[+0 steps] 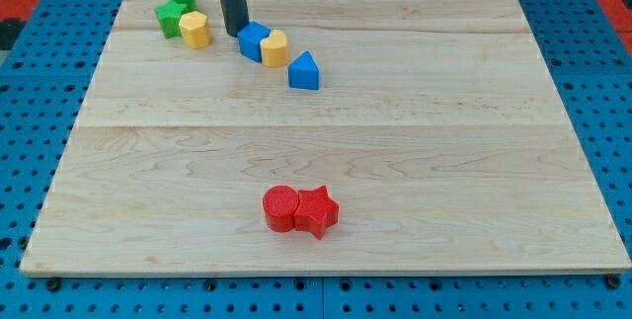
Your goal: Push the blue triangle top left to the blue cube
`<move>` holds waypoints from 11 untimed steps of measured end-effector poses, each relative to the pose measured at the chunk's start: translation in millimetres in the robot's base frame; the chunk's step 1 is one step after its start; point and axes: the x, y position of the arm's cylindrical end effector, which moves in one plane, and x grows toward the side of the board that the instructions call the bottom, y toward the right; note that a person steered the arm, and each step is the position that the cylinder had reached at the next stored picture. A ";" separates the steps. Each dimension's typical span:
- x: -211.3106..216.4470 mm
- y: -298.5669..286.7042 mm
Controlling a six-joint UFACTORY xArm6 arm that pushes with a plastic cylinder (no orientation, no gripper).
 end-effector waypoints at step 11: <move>-5.4 131.2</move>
